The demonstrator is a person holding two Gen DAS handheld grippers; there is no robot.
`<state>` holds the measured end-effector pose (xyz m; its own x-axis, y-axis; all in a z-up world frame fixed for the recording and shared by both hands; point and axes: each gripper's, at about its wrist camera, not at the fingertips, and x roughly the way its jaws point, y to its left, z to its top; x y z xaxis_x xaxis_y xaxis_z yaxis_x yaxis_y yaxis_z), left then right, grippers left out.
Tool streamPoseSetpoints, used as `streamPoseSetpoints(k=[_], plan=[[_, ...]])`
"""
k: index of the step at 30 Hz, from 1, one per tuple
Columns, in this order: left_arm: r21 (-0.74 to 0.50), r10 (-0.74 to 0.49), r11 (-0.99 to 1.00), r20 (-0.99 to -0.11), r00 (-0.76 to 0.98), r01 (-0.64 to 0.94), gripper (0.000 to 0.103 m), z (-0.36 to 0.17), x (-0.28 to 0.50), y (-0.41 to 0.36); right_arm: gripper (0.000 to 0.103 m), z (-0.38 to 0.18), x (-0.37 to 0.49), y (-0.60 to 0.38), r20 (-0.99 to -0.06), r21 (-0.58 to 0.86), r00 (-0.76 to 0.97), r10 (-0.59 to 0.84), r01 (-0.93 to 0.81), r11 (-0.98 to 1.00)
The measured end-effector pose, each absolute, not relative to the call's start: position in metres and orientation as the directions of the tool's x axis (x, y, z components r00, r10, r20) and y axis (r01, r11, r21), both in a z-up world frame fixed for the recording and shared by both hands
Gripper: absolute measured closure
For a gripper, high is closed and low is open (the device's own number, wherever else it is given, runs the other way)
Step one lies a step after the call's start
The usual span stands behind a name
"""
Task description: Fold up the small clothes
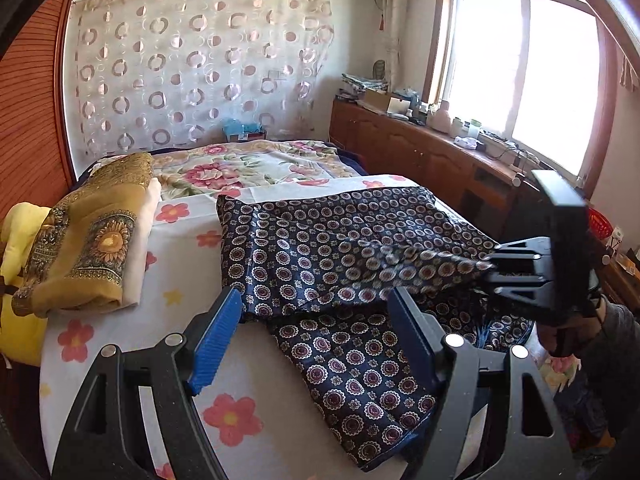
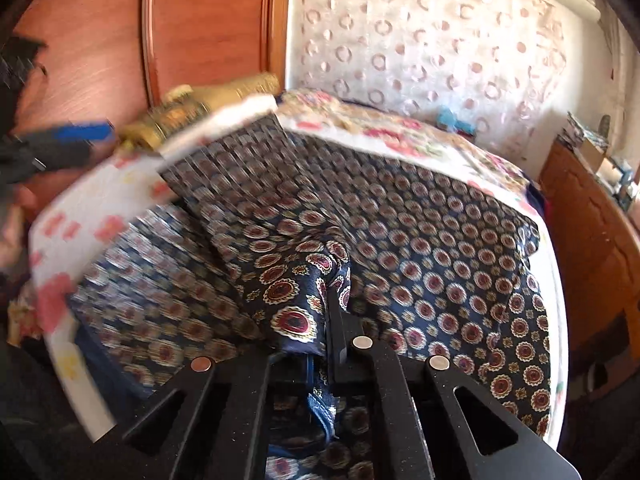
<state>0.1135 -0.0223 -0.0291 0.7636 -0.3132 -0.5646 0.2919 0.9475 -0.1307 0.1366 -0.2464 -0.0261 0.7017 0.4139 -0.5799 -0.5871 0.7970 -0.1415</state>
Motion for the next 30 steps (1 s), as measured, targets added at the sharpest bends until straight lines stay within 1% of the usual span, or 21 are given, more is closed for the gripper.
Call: streamPoseSetpoints(k=[2,4,7,11,16,17,18,21,23,25,30], plan=[[-0.136,-0.313,0.948,-0.562,0.765,0.288,0.027,-0.029,0.113,-0.02,0.1,-0.015,0.129,-0.256,-0.551,-0.116,0.725,0.413,-0.556,0.823],[-0.139,-0.312,0.949,-0.56,0.767,0.284,0.027,-0.03,0.113,-0.019,0.1,-0.003,0.121,-0.27,-0.519,-0.054,0.725,0.453,-0.557,0.829],[-0.139,-0.313,0.948,-0.557,0.769,0.285,0.027,-0.03,0.114,-0.019,0.1,0.0,0.111,-0.29,-0.504,-0.05,0.757,0.417,-0.508,0.86],[-0.133,-0.314,0.948,-0.547,0.776,0.29,0.027,-0.03,0.111,-0.021,0.1,-0.015,0.112,-0.314,-0.55,-0.053,0.766,0.333,-0.43,0.901],[-0.12,-0.303,0.951,-0.537,0.787,0.284,0.027,-0.03,0.109,-0.022,0.099,-0.032,0.119,-0.332,-0.595,-0.051,0.756,0.271,-0.372,0.927],[-0.119,-0.302,0.952,-0.537,0.788,0.284,0.027,-0.029,0.109,-0.022,0.094,-0.032,0.119,-0.333,-0.596,-0.046,0.756,0.272,-0.37,0.928],[-0.118,-0.302,0.952,-0.538,0.787,0.284,0.027,-0.03,0.109,-0.022,0.092,-0.031,0.119,-0.332,-0.592,-0.045,0.76,0.269,-0.364,0.93],[-0.112,-0.295,0.954,-0.536,0.791,0.279,0.027,-0.03,0.108,-0.022,0.082,-0.023,0.108,-0.333,-0.567,-0.046,0.779,0.27,-0.357,0.933],[-0.112,-0.294,0.954,-0.534,0.793,0.278,0.027,-0.03,0.107,-0.023,0.069,-0.014,0.095,-0.334,-0.544,-0.058,0.794,0.272,-0.359,0.931],[-0.112,-0.292,0.955,-0.533,0.794,0.276,0.027,-0.03,0.106,-0.023,0.062,-0.006,0.086,-0.33,-0.526,-0.072,0.804,0.279,-0.369,0.927],[-0.108,-0.284,0.957,-0.532,0.798,0.268,0.027,-0.029,0.105,-0.022,0.058,0.011,0.08,-0.304,-0.486,-0.103,0.815,0.314,-0.41,0.906]])
